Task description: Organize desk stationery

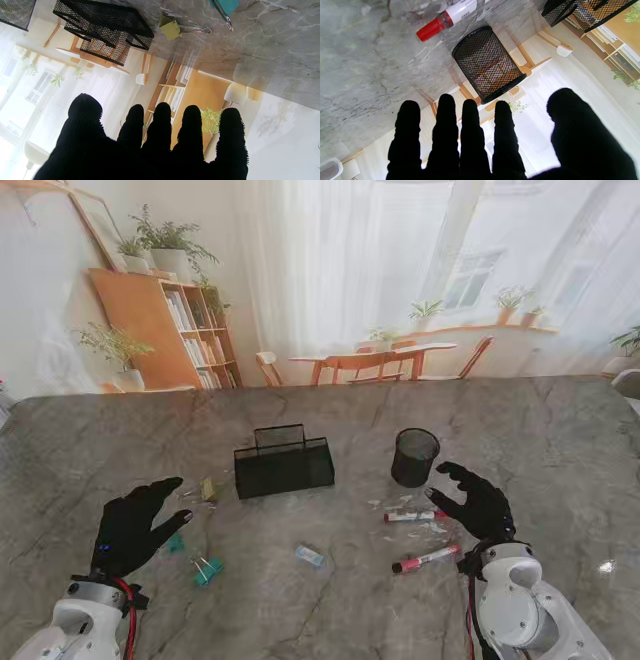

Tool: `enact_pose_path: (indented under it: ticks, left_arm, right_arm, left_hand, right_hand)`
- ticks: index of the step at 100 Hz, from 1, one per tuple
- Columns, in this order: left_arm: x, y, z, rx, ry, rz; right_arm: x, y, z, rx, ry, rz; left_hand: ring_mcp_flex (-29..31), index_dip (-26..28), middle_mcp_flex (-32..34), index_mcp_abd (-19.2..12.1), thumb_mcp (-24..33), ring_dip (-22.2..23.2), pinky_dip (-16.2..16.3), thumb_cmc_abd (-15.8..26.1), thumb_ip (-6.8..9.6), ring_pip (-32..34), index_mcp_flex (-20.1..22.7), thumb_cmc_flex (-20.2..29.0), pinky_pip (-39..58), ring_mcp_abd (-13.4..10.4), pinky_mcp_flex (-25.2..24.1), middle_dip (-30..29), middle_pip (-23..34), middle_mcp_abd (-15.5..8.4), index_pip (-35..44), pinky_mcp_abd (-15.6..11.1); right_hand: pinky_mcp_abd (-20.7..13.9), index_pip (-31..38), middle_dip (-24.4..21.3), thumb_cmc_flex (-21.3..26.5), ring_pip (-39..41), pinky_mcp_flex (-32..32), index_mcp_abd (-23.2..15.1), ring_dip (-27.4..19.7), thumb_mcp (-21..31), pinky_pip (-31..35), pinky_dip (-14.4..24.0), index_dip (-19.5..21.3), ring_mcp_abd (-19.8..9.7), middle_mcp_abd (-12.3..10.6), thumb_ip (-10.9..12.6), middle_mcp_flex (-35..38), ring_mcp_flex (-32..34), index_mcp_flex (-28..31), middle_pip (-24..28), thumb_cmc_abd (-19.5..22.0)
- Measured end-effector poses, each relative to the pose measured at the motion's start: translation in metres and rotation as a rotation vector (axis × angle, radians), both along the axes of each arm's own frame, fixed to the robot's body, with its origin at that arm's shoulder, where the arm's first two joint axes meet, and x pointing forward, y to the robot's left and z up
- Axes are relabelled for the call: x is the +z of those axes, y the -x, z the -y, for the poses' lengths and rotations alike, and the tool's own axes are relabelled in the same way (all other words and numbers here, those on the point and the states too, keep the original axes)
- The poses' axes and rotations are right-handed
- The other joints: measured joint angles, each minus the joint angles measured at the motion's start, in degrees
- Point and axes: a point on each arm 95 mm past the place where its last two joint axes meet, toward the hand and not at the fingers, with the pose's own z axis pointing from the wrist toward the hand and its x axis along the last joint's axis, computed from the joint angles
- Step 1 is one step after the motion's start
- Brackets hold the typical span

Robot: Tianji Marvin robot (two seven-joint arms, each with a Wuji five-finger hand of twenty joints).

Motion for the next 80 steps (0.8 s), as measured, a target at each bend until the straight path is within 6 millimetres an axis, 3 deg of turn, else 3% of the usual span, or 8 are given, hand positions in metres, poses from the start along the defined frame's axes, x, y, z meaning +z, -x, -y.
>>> enact_pose_path:
  ticks: [53,80]
  left_arm:
    - [0.003,0.002,0.008,-0.037,-0.011,0.000]
    - [0.004,0.000,0.011,-0.052,0.011,-0.006]
  right_arm:
    - [0.002,0.000,0.000,0.008,-0.009,0.010]
    - [0.021,0.010,-0.015,0.117,0.023,0.091]
  left_hand:
    - [0.10,0.00,0.00,0.00,0.00,0.51,0.02,0.00,0.00,0.01,0.02,0.00,0.51,-0.01,0.00,0.01,0.00,0.00,0.00,-0.03]
    - [0.58,0.00,0.00,0.00,0.00,0.63,0.02,0.00,0.00,0.41,0.03,0.00,0.51,-0.02,0.00,0.01,0.00,0.00,0.00,-0.05]
  right_hand:
    - [0.00,0.01,0.03,0.11,0.80,0.00,0.04,0.00,0.00,0.00,0.00,0.00,0.00,0.05,0.00,0.61,0.00,0.02,0.00,0.00]
    - [0.00,0.66,0.05,0.72,1.05,0.57,0.47,0.00,-0.01,0.74,0.00,0.00,0.00,0.05,0.00,1.51,0.00,1.19,0.00,-0.79]
